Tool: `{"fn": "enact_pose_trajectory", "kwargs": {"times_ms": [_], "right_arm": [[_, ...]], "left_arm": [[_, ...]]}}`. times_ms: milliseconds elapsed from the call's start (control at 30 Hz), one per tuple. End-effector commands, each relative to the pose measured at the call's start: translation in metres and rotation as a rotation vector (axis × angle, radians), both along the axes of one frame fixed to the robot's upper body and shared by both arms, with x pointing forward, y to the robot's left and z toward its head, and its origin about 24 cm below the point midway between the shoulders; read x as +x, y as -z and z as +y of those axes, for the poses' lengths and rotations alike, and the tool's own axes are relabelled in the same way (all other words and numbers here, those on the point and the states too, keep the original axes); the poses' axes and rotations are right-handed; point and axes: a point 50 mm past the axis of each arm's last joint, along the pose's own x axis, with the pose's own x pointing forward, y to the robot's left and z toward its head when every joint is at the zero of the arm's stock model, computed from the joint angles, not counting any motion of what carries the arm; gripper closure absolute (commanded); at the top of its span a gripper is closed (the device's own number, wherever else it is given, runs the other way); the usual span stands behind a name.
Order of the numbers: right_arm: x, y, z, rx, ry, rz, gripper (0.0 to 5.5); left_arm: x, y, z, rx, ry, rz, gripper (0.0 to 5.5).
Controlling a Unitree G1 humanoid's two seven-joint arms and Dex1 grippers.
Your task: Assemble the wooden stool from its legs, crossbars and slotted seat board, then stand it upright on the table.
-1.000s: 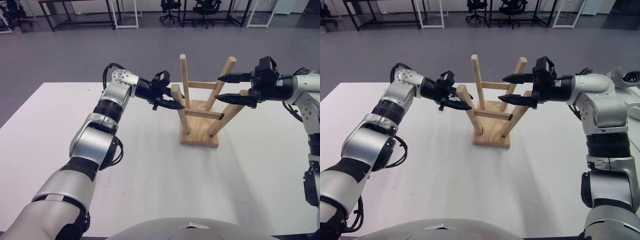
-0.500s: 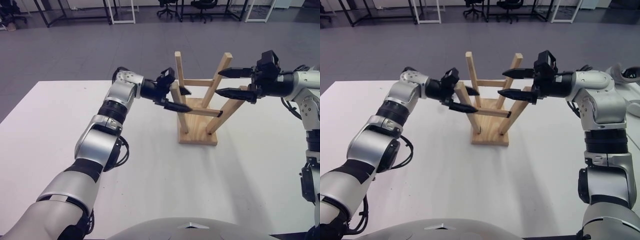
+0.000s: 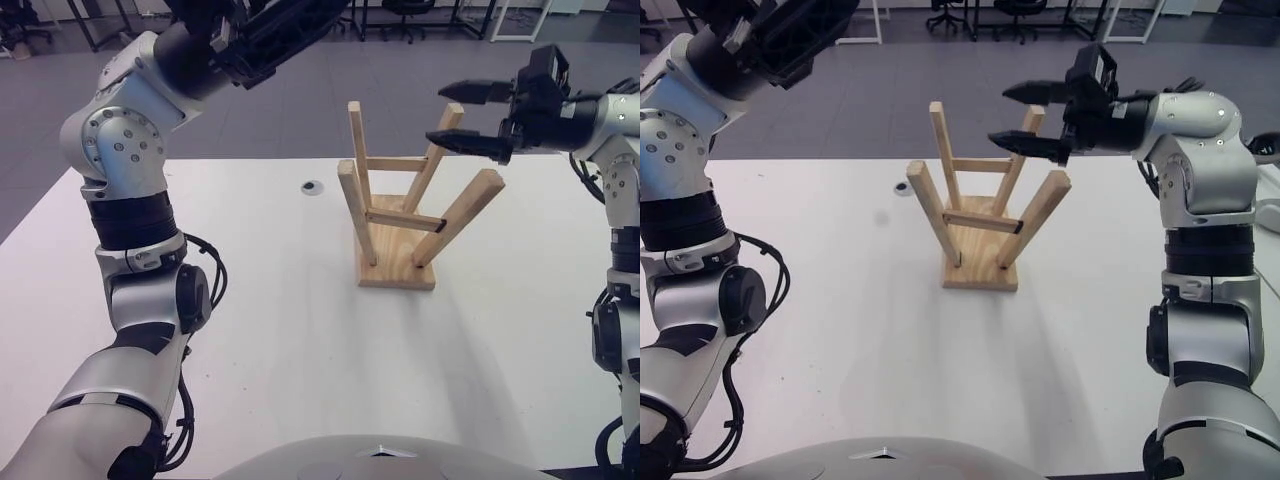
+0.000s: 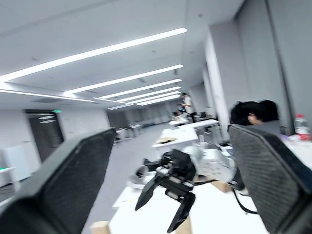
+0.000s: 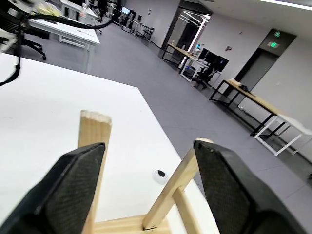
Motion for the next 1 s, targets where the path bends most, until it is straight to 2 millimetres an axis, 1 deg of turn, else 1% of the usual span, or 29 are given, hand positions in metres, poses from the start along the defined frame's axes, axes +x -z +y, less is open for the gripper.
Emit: {"fn": "enact_pose_trajectory", "kwargs": {"times_ms": [33,67,100,133,200,233,267,300,467,533,667,733,767,800,867,967,1000], "right_arm": [[-0.021,-0.025,0.057,0.028,0.164,-0.243,2.12],[-0.027,-0.023,0.069,0.058,0.208,-0.278,2.12],[-0.032,-0.015,0.079,0.058,0.228,-0.289,2.12],[-0.036,-0.009,0.085,0.056,0.247,-0.295,2.12],[-0.037,0.025,0.096,-0.019,0.373,-0.322,2.12],[-0.038,0.040,0.097,-0.055,0.431,-0.330,2.12],[-0.039,0.051,0.097,-0.081,0.473,-0.329,2.12],[-0.041,0.057,0.097,-0.093,0.495,-0.327,2.12],[-0.047,0.077,0.096,-0.198,0.558,-0.370,2.12],[-0.050,0.082,0.096,-0.225,0.565,-0.374,2.12],[-0.051,0.122,0.081,-0.461,0.644,-0.322,2.12],[-0.052,0.135,0.076,-0.540,0.642,-0.288,2.12],[-0.055,0.147,0.075,-0.593,0.615,-0.248,2.12],[-0.057,0.154,0.075,-0.621,0.604,-0.219,2.12],[-0.058,0.160,0.073,-0.638,0.603,-0.195,2.12],[-0.054,0.149,0.075,-0.592,0.628,-0.239,2.12],[-0.051,0.139,0.076,-0.559,0.634,-0.266,2.12]], "left_arm": [[0.021,0.012,0.018,0.032,-0.464,0.005,1.28],[0.023,0.014,0.020,0.028,-0.545,0.005,1.28],[0.024,0.017,0.022,0.031,-0.586,0.003,1.28],[0.024,0.018,0.022,0.033,-0.610,-0.001,1.28],[0.028,0.028,0.022,0.064,-0.687,0.005,1.28],[0.030,0.034,0.021,0.082,-0.713,0.005,1.28],[0.031,0.039,0.021,0.092,-0.729,0.008,1.28],[0.031,0.041,0.021,0.096,-0.736,0.008,1.28],[0.030,0.045,0.020,0.093,-0.730,0.020,1.28],[0.030,0.045,0.020,0.092,-0.726,0.022,1.28],[0.029,0.042,0.017,0.092,-0.709,0.019,1.28],[0.029,0.041,0.016,0.090,-0.706,0.019,1.28],[0.029,0.041,0.015,0.089,-0.704,0.017,1.28],[0.029,0.040,0.014,0.087,-0.699,0.016,1.28],[0.028,0.040,0.012,0.084,-0.692,0.016,1.28],[0.028,0.043,0.012,0.080,-0.694,0.024,1.28],[0.028,0.044,0.012,0.079,-0.696,0.028,1.28]]}}
